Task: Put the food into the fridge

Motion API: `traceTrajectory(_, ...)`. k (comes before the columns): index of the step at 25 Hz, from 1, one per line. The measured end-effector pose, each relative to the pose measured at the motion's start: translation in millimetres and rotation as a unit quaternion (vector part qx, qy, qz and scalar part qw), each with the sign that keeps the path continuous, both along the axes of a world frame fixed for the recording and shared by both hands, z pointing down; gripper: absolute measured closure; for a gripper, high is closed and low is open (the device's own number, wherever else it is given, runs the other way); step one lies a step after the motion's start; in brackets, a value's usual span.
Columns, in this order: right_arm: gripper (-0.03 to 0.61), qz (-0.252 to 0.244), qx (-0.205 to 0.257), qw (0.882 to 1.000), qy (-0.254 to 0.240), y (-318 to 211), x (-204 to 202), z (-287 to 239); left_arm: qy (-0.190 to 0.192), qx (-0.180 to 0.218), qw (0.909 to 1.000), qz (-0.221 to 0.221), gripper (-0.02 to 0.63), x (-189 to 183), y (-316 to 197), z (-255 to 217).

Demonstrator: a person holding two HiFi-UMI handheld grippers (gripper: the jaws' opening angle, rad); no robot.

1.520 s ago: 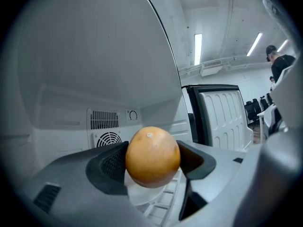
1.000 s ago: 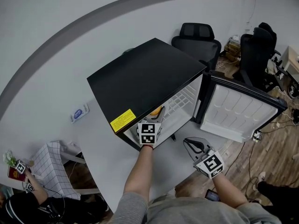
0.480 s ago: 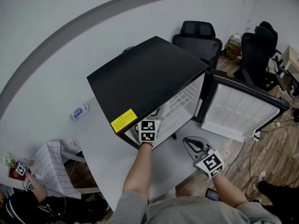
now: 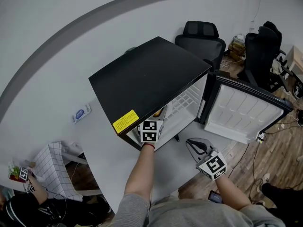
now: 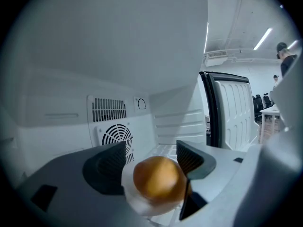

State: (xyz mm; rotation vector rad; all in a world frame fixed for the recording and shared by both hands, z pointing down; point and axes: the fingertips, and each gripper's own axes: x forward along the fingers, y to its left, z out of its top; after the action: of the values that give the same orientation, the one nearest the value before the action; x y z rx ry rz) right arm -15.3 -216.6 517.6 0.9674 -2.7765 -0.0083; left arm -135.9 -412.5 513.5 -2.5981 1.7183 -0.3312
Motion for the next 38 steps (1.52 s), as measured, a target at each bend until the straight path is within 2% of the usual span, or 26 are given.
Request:
traceTrajectory(19,0.566,-0.003,0.006,1.0,-0.004,7,-2,-6,0.001,0.044,0.999,0.009,0.29,10,33,-27)
traceTrajectory(20,0.566,-0.003,0.006,1.0,-0.005,7,-2,-6,0.001,0.045,0.999,0.01,0.3,11,35,-27)
traceTrajectory(24,0.566,-0.005,0.008,1.0,-0.005,9,-1,-7,0.005,0.053,0.9986,0.006,0.416,13,45,-31)
traceTrajectory(28,0.566,-0.002,0.01,1.0,-0.014,10,1,-6,0.002,0.073,0.9974,0.004,0.596,19,56,-47)
traceTrajectory(30,0.566,0.002,0.013,1.0,-0.024,9,3,-5,0.008,0.077,0.997,0.008,0.603,21,61,-51)
traceTrajectory(38,0.566,0.002,0.017,1.0,-0.014,14,6,-13,0.022,0.077,0.9967,0.013,0.603,27,77,-53)
